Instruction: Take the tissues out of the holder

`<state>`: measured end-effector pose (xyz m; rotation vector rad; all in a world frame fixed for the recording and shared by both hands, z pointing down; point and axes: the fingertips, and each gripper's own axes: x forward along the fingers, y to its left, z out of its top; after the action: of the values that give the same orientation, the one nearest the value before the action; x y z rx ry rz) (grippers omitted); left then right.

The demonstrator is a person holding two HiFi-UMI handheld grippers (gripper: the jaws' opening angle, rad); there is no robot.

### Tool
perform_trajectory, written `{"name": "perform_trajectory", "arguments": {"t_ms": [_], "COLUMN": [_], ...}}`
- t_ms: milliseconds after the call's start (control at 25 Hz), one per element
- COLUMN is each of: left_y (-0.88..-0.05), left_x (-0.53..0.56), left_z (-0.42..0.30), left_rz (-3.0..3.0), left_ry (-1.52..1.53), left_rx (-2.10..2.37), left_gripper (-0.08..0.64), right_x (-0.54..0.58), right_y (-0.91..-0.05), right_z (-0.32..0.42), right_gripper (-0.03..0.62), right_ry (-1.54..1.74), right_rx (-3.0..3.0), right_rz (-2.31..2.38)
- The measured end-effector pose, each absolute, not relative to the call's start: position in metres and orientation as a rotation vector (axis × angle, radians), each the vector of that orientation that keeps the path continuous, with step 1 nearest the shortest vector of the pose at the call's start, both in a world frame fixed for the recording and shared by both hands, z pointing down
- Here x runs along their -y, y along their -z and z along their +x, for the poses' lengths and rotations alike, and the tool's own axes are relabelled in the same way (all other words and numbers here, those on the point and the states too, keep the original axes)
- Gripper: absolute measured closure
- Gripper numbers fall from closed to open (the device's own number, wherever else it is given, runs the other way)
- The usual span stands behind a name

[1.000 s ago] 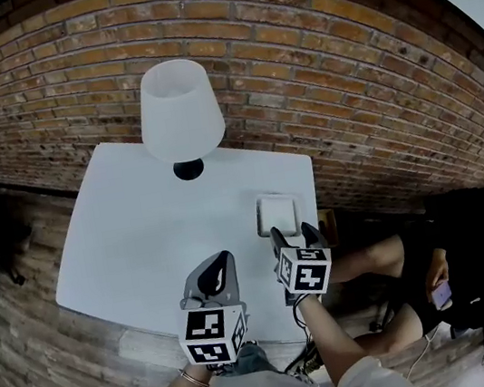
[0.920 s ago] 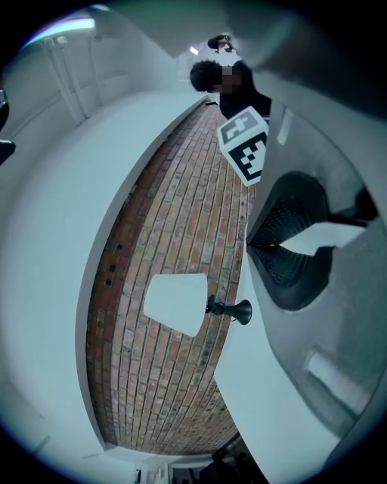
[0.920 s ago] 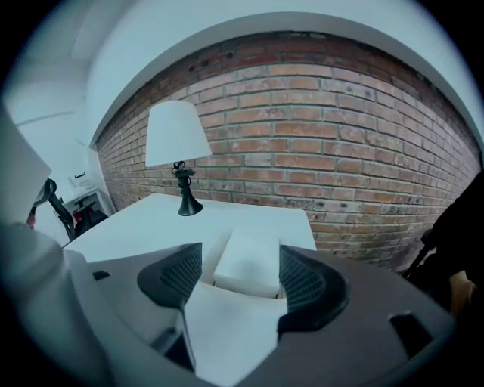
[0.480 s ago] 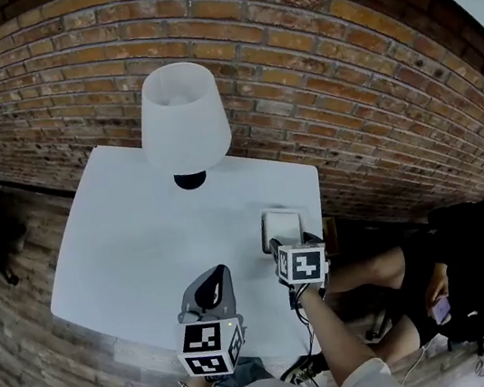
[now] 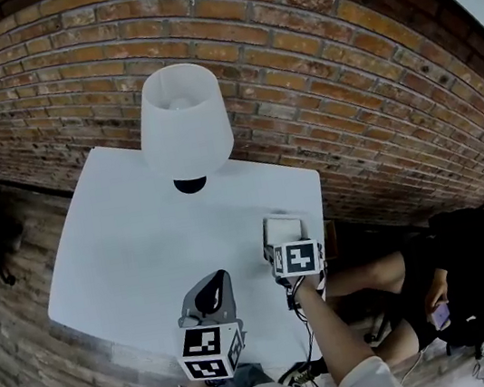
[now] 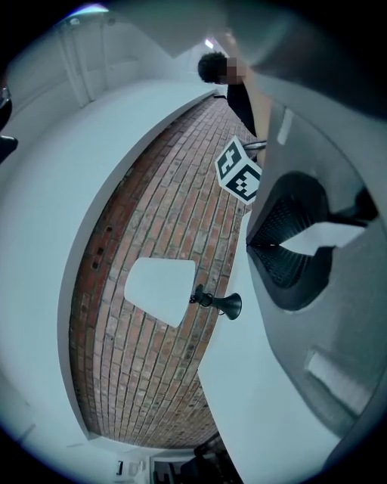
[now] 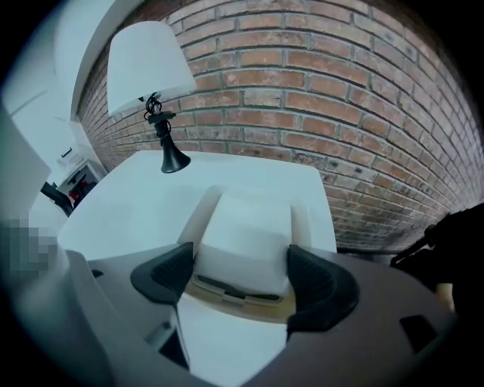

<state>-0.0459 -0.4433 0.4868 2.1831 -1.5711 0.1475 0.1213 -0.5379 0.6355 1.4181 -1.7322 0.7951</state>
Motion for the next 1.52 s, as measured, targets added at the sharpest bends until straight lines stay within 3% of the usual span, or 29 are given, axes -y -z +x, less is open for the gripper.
{"name": "perform_trajectory", "arguments": {"t_ms": [280, 600, 1520], "left_y": [-0.493, -0.493, -0.463], "left_x": [0.441, 0.435, 0.402], "left_z": [-0.046, -0.038, -0.022], "left_rz": [2.165, 2.187, 2.252], "left_ry": [-0.16, -0.195, -0.158], "left_rx": [1.57, 1.551, 1.568], "left_gripper": [0.551, 0.552, 0.552], "right_x": [0.537, 0.534, 0.514], "right_y": [-0.639, -0.631, -0.549], "right_z": [0.122, 0.118, 0.116], "right_gripper": [0.214, 0.281, 0.285], "right_ry": [-0.816, -0.71, -0.596], "right_rx": [1.699, 1.766, 1.933], "right_rz": [1.417, 1.424, 1.554]}}
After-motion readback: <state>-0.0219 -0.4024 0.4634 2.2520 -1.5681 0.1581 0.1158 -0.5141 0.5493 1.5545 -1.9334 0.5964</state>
